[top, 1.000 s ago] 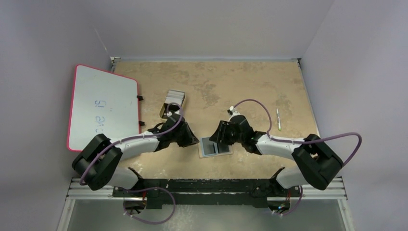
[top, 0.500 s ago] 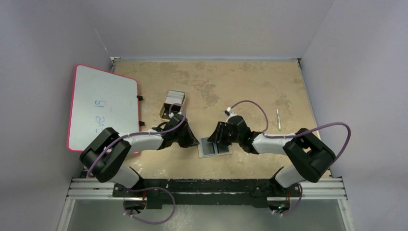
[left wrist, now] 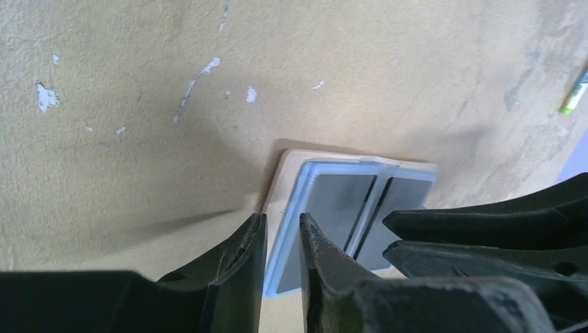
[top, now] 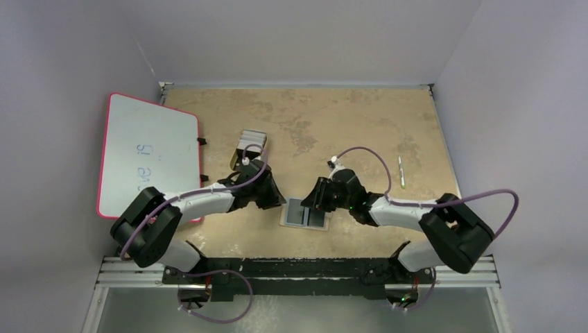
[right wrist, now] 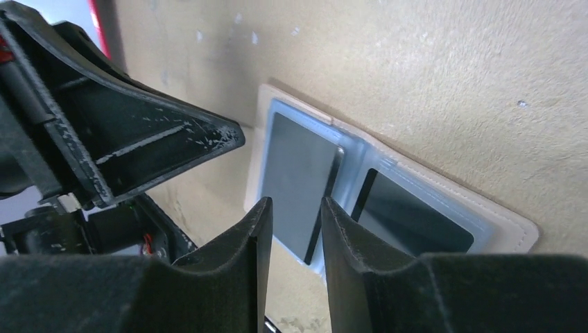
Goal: Put the credit cards into the card holder
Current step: Insert the credit card into the card holder.
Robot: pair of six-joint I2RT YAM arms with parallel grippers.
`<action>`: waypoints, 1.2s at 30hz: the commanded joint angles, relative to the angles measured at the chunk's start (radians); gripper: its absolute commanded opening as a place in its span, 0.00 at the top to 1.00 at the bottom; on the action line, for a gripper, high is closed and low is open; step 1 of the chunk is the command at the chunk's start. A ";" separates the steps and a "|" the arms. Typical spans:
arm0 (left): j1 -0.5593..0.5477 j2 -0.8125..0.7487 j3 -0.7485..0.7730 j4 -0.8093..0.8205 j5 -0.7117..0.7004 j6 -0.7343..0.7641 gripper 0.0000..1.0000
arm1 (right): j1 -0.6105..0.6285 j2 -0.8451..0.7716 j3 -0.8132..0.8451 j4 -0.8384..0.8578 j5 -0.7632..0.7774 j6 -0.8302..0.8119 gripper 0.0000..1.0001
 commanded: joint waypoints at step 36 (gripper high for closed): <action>-0.047 0.034 0.012 0.097 0.056 0.032 0.65 | 0.005 -0.083 -0.047 -0.038 0.122 -0.057 0.73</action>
